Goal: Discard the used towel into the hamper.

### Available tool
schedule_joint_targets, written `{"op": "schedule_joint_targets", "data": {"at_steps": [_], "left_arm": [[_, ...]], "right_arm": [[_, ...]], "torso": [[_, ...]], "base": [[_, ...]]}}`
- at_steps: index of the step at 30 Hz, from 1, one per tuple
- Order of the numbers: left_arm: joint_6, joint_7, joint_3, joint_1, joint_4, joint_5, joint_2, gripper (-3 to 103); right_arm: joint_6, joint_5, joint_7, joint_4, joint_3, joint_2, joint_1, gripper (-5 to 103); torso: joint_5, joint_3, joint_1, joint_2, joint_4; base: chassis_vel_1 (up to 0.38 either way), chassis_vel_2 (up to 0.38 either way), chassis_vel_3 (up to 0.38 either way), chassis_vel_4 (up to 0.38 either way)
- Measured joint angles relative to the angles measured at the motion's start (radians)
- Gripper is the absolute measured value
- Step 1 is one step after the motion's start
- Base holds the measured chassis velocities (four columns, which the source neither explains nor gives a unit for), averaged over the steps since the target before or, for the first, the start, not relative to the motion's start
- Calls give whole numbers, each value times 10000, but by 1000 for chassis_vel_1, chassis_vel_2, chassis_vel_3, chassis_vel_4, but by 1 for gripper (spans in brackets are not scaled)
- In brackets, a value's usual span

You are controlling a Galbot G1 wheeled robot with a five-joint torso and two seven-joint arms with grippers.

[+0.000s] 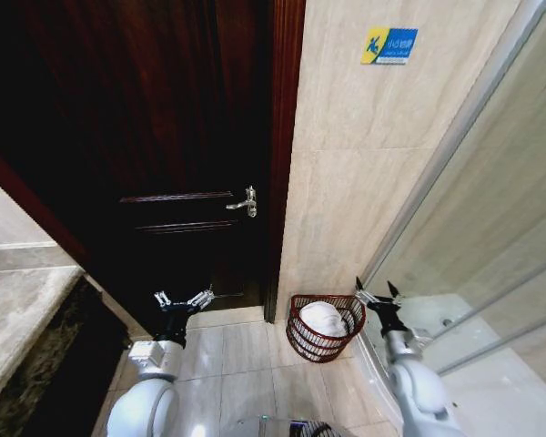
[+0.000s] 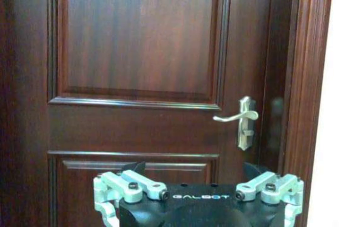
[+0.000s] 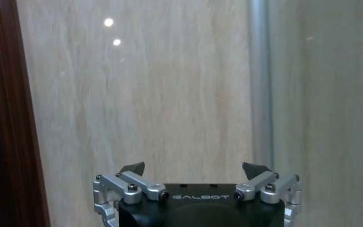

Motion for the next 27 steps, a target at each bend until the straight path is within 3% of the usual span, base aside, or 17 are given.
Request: {"op": "schedule_joint_targets", "data": {"at_steps": [12, 27], "left_arm": [[0, 0, 0, 0, 0, 0, 1, 100], [0, 0, 0, 0, 0, 0, 1, 100]], "right_arm": [[650, -254, -45, 2843, 538, 623, -2157, 100], [1830, -930, -97, 3430, 427, 1171, -2954, 100]], "torso": [[0, 0, 0, 0, 2], [1, 1, 2, 0, 1]], "base": [[0, 0, 0, 0], [0, 0, 0, 0]]}}
